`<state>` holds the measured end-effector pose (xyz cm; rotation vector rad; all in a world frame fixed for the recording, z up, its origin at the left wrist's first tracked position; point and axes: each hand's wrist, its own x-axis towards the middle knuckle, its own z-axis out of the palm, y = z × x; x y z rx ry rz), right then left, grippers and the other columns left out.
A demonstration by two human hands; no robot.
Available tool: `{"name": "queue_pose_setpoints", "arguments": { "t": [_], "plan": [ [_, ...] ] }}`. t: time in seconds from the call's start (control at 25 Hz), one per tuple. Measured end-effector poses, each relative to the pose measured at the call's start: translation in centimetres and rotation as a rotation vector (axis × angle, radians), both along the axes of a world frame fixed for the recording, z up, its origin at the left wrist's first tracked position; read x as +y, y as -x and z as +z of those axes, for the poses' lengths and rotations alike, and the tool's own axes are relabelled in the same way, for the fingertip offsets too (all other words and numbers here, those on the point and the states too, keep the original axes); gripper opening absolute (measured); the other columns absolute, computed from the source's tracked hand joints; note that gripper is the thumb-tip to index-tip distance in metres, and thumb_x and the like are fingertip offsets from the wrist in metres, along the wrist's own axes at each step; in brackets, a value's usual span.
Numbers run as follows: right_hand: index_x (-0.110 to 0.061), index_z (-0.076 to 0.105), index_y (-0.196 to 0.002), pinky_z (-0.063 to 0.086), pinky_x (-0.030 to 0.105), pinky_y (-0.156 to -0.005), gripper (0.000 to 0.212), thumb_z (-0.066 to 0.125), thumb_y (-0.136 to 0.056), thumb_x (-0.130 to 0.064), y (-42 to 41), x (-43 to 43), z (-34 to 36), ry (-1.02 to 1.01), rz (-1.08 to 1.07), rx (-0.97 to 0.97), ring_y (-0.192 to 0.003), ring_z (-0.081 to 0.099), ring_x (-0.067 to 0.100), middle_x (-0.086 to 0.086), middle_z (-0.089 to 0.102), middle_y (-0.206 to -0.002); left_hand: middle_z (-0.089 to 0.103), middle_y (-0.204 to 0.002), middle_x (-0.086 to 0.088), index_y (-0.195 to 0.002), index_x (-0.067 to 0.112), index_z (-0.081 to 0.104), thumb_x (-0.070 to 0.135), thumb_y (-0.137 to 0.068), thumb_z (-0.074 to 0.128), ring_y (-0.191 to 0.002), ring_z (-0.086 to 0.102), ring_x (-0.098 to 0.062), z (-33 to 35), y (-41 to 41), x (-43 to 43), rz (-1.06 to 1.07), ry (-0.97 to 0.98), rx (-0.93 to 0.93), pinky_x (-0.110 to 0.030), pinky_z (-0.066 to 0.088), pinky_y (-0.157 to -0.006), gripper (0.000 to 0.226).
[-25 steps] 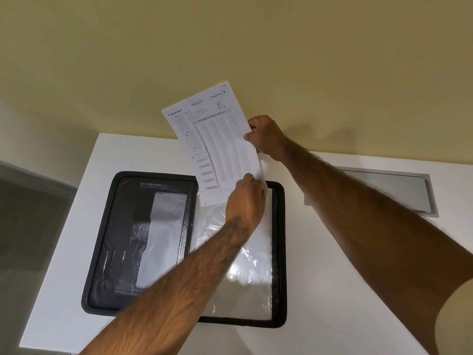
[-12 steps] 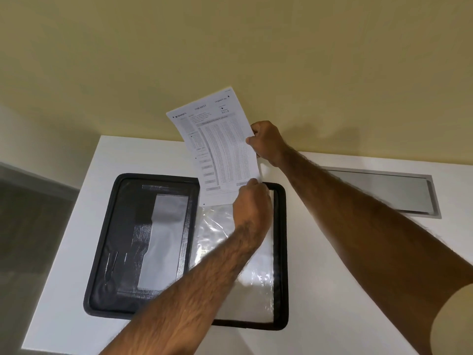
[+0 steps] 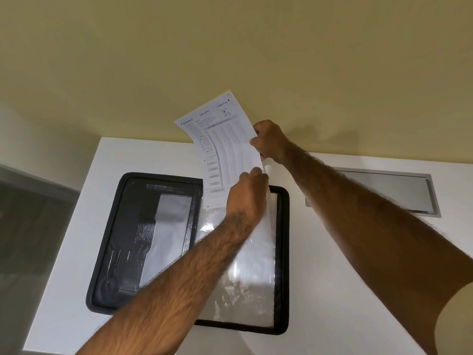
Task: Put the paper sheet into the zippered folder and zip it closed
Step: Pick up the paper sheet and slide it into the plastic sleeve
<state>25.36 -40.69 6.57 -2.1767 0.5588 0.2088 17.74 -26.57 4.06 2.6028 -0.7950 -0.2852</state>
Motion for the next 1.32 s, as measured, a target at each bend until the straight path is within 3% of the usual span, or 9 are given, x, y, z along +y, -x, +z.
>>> {"name": "queue_pose_setpoints", "arguments": {
  "t": [0.16,0.4,0.64,0.76,0.84,0.92,1.0,1.16,1.32],
  "plan": [
    [0.01,0.064,-0.113,0.064,0.05,-0.069,0.024,0.054,-0.092,0.003,0.0,0.3,0.3,-0.019,-0.013,0.025,-0.091,0.072,0.039,0.023,0.069,-0.116,0.061,-0.078,0.001,-0.097,0.011,0.063,0.014,-0.099,0.056,-0.062,0.051,-0.011,0.2,-0.4,-0.2,-0.091,-0.05,0.027,-0.023,0.037,-0.058,0.007],
    [0.01,0.066,-0.109,0.063,0.052,-0.071,0.022,0.053,-0.091,0.005,0.0,0.4,0.1,-0.084,-0.064,0.037,-0.089,0.073,0.039,0.022,0.071,-0.112,0.069,-0.095,-0.005,-0.107,0.013,0.063,0.005,-0.097,0.053,-0.078,0.066,-0.018,0.9,0.2,-1.4,-0.005,-0.014,0.229,-0.029,0.056,-0.069,0.016],
    [0.014,0.062,-0.105,0.062,0.056,-0.077,0.019,0.054,-0.09,0.006,-0.2,0.3,-0.5,-0.121,-0.151,0.05,-0.094,0.072,0.04,0.022,0.07,-0.114,0.066,-0.114,-0.01,-0.123,0.008,0.059,0.009,-0.093,0.065,-0.099,0.07,-0.022,0.9,3.8,-1.8,-0.068,-0.093,0.057,-0.032,0.06,-0.086,0.03],
    [0.018,0.06,-0.104,0.06,0.06,-0.079,0.02,0.053,-0.088,0.009,-0.4,0.1,-0.7,-0.132,-0.184,0.055,-0.096,0.071,0.044,0.027,0.068,-0.113,0.065,-0.115,-0.009,-0.121,0.009,0.059,0.004,-0.092,0.065,-0.099,0.068,-0.021,0.5,5.4,-1.6,-0.038,-0.093,0.088,-0.033,0.06,-0.084,0.03],
    [0.018,0.059,-0.105,0.061,0.053,-0.082,0.02,0.053,-0.088,0.009,-0.3,0.1,-1.0,-0.126,-0.206,0.061,-0.099,0.069,0.045,0.029,0.067,-0.114,0.066,-0.114,-0.007,-0.118,0.01,0.061,0.003,-0.09,0.067,-0.099,0.066,-0.021,0.4,5.5,-1.5,-0.029,-0.084,0.078,-0.034,0.06,-0.082,0.03],
    [0.017,0.058,-0.096,0.058,0.034,-0.067,0.012,0.054,-0.089,0.008,0.0,0.0,-1.4,-0.099,-0.201,0.06,-0.094,0.07,0.04,0.026,0.069,-0.109,0.068,-0.112,-0.006,-0.116,0.011,0.064,0.006,-0.089,0.07,-0.101,0.064,-0.021,0.7,4.8,-1.6,-0.021,-0.063,0.011,-0.034,0.059,-0.081,0.028],
    [0.01,0.059,-0.09,0.047,0.025,-0.054,0.005,0.054,-0.089,0.007,0.4,0.0,-1.7,-0.068,-0.185,0.061,-0.081,0.066,0.031,0.019,0.067,-0.097,0.07,-0.107,-0.005,-0.113,0.011,0.067,0.008,-0.09,0.068,-0.1,0.062,-0.02,1.1,3.8,-1.9,-0.012,-0.023,-0.034,-0.034,0.055,-0.083,0.023],
    [0.014,0.062,-0.104,0.053,0.037,-0.065,0.019,0.054,-0.089,0.006,0.7,-0.5,-2.2,-0.065,-0.146,0.087,-0.084,0.063,0.032,0.023,0.066,-0.099,0.069,-0.101,-0.006,-0.11,0.013,0.069,0.003,-0.095,0.055,-0.089,0.062,-0.019,1.6,1.2,-2.5,0.071,0.036,0.014,-0.03,0.052,-0.076,0.023],
    [0.02,0.059,-0.104,0.038,0.034,-0.065,0.023,0.054,-0.084,0.009,1.4,-1.1,-2.5,-0.056,-0.054,0.11,-0.077,0.05,0.025,0.037,0.062,-0.098,0.066,-0.102,-0.007,-0.11,0.015,0.066,-0.003,-0.093,0.052,-0.086,0.065,-0.022,1.4,-0.9,-2.3,0.013,0.046,0.156,-0.031,0.056,-0.074,0.028]
  ]
}}
